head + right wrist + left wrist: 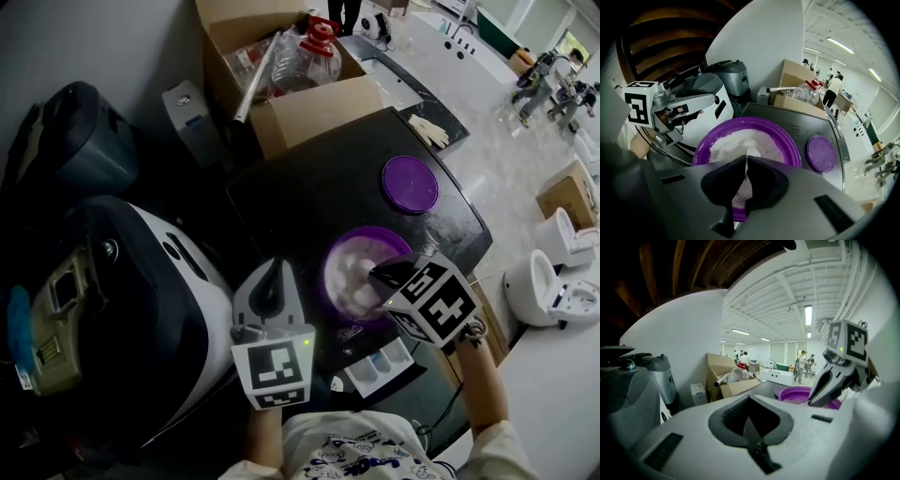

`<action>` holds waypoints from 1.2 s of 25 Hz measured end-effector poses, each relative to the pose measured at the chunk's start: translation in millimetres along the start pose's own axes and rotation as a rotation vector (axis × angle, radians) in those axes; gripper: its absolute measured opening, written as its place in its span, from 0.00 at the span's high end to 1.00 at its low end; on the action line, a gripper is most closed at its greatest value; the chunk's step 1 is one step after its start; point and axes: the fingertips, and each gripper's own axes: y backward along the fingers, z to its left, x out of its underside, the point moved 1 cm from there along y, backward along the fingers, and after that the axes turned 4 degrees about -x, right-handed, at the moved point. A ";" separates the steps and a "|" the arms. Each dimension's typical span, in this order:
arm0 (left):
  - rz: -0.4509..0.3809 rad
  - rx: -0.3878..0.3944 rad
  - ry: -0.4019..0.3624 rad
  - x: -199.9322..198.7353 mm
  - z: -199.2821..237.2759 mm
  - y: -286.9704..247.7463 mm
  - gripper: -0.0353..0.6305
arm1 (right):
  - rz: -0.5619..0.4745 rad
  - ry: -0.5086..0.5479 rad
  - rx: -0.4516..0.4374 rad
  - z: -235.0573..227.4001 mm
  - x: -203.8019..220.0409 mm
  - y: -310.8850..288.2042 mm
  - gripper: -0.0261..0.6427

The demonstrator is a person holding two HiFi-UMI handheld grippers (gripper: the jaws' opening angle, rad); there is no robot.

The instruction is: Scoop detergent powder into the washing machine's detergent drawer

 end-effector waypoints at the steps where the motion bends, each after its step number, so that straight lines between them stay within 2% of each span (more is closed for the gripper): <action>1: 0.000 0.000 0.000 0.2 0.2 0.5 0.94 | -0.007 -0.009 -0.006 0.0 -0.2 0.6 0.93; 13: -0.013 0.009 -0.006 -2.8 2.3 2.7 0.94 | -0.145 -0.199 -0.118 1.6 -2.9 12.1 0.93; 21: -0.025 0.027 -0.013 -5.4 1.4 3.8 0.94 | -0.304 -0.412 -0.250 -2.7 -10.4 26.3 0.93; 27: -0.028 0.040 -0.023 -7.8 -1.8 4.1 0.94 | -0.392 -0.518 -0.312 -4.5 -10.8 36.6 0.93; 30: -0.029 0.040 -0.025 -8.0 -4.1 4.5 0.94 | -0.458 -0.606 -0.376 -7.4 -10.4 41.7 0.93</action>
